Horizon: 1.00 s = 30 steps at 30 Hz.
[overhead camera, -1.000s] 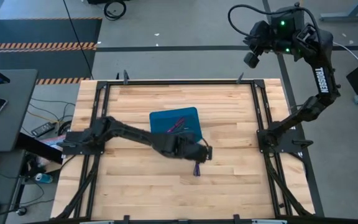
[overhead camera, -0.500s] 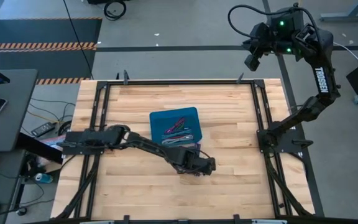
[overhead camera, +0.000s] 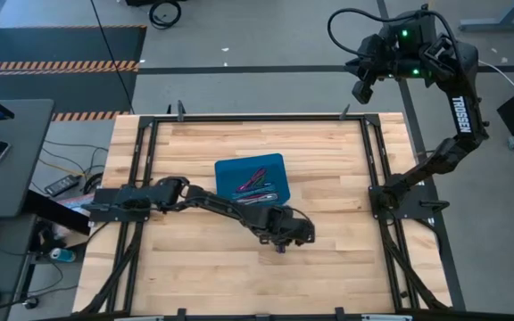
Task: Pick and place USB-C Cables
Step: Put the black purple charger cable into the blue bin
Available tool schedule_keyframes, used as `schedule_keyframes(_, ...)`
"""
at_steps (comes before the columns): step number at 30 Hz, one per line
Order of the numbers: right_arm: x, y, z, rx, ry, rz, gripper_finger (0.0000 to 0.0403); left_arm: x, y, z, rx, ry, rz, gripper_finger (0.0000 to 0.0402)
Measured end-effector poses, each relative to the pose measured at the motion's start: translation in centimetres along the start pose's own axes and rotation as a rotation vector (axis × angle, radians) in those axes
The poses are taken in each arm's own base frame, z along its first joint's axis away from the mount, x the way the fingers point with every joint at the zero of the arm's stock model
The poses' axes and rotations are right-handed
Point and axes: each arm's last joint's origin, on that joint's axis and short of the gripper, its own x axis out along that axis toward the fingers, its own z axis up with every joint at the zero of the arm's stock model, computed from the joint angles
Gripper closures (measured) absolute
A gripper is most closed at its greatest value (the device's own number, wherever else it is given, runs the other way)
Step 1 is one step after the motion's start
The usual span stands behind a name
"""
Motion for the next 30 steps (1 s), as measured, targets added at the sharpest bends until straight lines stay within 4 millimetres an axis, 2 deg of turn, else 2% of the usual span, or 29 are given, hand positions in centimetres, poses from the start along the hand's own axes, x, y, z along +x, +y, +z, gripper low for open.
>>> schedule_keyframes(4,0.0,0.0,0.0,0.000,-0.002,-0.001,0.0347,-2.0,-1.6,0.3,0.034,-0.007,-0.014,0.0247)
schedule_keyframes(8,0.0,0.0,0.0,-0.004,-0.002,-0.001,0.0347,-3.2,-1.0,0.5,0.053,-0.027,0.134,0.0255)
schedule_keyframes(12,0.0,0.0,0.0,-0.008,-0.001,0.000,0.0347,-3.5,-0.1,0.5,0.057,-0.009,0.240,0.0258)
schedule_keyframes(22,0.0,0.2,0.1,-0.008,-0.029,0.074,0.0347,-2.5,0.7,0.6,0.080,-0.021,0.286,0.0258)
schedule_keyframes(30,0.0,0.2,0.1,-0.008,-0.027,0.075,0.0347,0.0,1.6,-0.2,0.095,0.005,0.294,0.0258)
